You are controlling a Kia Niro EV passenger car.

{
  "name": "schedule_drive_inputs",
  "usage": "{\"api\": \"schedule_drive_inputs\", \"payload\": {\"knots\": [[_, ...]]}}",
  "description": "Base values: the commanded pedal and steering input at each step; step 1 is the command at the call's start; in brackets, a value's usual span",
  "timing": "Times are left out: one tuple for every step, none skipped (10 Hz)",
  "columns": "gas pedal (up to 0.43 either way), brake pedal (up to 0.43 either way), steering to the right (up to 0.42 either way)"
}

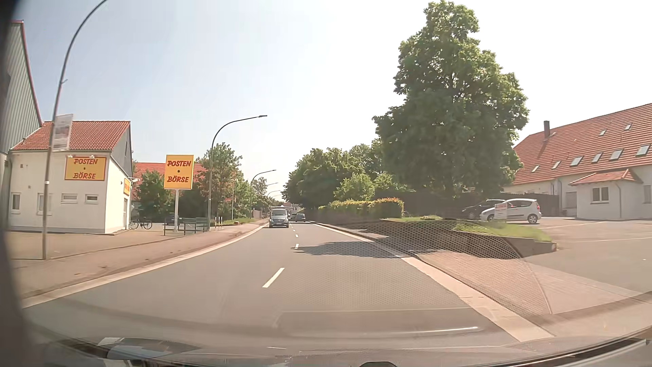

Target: Follow the waypoints while adhering to traffic rules and regulations

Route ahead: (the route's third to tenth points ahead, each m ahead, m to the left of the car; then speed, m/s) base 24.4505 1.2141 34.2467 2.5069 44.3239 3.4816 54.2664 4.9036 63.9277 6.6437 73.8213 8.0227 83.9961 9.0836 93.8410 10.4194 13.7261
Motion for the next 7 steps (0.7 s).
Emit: {"api": "schedule_drive_inputs", "payload": {"knots": [[0.189, 0.0, -0.016], [0.189, 0.0, -0.017], [0.189, 0.0, -0.018], [0.189, 0.0, -0.018], [0.189, 0.0, -0.018], [0.177, 0.0, -0.018], [0.177, 0.0, -0.018]]}}
